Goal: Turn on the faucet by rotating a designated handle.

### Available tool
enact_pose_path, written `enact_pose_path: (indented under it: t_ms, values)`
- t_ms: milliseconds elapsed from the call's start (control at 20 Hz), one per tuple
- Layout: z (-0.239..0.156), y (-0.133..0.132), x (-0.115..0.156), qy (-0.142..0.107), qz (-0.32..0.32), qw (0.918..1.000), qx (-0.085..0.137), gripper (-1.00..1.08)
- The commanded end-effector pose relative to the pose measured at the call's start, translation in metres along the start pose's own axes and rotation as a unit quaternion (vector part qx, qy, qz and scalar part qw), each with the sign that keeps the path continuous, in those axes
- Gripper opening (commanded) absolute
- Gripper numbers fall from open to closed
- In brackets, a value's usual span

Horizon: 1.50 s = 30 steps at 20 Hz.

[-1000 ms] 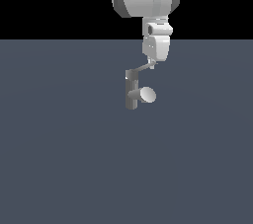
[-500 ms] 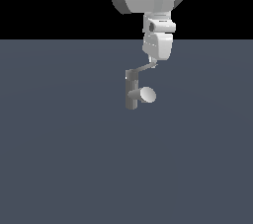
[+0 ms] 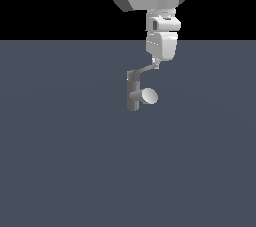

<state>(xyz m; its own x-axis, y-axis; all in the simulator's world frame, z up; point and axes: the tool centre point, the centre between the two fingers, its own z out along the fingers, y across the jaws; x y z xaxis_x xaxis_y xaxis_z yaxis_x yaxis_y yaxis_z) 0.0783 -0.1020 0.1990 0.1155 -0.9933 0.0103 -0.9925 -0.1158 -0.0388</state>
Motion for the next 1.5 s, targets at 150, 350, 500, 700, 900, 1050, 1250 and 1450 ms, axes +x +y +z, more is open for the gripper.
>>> enact_pose_path:
  t_ms: [150,350,500,700,900,1050,1250,1450]
  values:
    - [0.009,0.019,-0.017,-0.004,-0.003,0.9999,-0.011,-1.0]
    - [0.011,0.03,-0.022,-0.005,-0.002,0.9999,-0.013,-1.0]
    - [0.012,0.039,-0.027,-0.005,-0.001,0.9999,-0.015,-1.0]
    - [0.014,0.052,-0.033,-0.005,0.0,0.9998,-0.018,-1.0]
    - [-0.001,0.046,-0.028,0.0,0.004,1.0,-0.002,-1.0]
    - [0.002,0.05,-0.046,-0.001,0.003,1.0,-0.006,-1.0]
    - [0.007,0.056,-0.07,-0.002,0.002,0.9999,-0.011,-1.0]
    - [0.011,0.061,-0.095,-0.004,0.002,0.9999,-0.016,-1.0]
